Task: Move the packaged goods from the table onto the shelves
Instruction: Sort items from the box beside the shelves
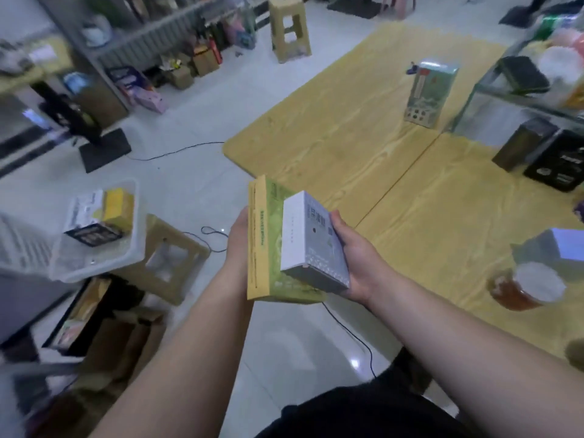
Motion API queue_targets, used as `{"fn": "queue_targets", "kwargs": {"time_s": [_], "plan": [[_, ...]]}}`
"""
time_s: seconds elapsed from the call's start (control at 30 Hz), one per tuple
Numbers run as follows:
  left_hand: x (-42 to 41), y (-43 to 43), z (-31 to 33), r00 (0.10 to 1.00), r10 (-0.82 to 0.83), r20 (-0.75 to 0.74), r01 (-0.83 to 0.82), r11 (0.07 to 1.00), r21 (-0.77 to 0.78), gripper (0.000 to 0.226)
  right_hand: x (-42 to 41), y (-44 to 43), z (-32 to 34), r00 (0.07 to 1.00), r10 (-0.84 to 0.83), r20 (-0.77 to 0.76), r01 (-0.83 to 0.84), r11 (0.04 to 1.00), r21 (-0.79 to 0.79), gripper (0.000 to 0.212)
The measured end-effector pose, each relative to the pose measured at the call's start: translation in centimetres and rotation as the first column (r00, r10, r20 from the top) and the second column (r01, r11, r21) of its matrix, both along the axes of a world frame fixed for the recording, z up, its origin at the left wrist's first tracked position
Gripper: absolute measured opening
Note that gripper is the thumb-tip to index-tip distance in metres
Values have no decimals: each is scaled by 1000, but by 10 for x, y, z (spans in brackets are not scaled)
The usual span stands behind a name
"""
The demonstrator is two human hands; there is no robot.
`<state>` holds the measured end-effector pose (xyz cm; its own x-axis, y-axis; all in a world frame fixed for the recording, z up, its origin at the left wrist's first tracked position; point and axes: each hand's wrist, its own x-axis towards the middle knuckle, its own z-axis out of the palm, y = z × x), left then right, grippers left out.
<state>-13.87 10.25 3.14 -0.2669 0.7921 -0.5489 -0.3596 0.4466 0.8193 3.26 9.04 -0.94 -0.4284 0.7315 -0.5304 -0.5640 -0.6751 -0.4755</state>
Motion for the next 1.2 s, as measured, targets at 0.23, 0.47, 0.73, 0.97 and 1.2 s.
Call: {"fn": "queue_targets", "kwargs": {"time_s": [0.23,0.47,0.73,0.97,1.2], "plan": [[-159,-109,17,980,-127,-155,152,975,162,35,-152,-2,18,989,64,132,-80,990,120,56],[-263,-191,9,980,131,-147,-106,980,171,35,-298,-14,45,912,279,300,-390,816,426,53],[-352,-261,16,747,663,47,-651,716,252,35,-445,-21,52,748,555,363,-663,602,445,83],[-416,-287,46,425,905,23,-871,401,284,42,-583,-30,85,622,675,397,-755,380,535,43],[-454,-288,76,96,995,-41,-938,104,332,38,-697,-38,126,441,762,475,-746,17,665,44]]}}
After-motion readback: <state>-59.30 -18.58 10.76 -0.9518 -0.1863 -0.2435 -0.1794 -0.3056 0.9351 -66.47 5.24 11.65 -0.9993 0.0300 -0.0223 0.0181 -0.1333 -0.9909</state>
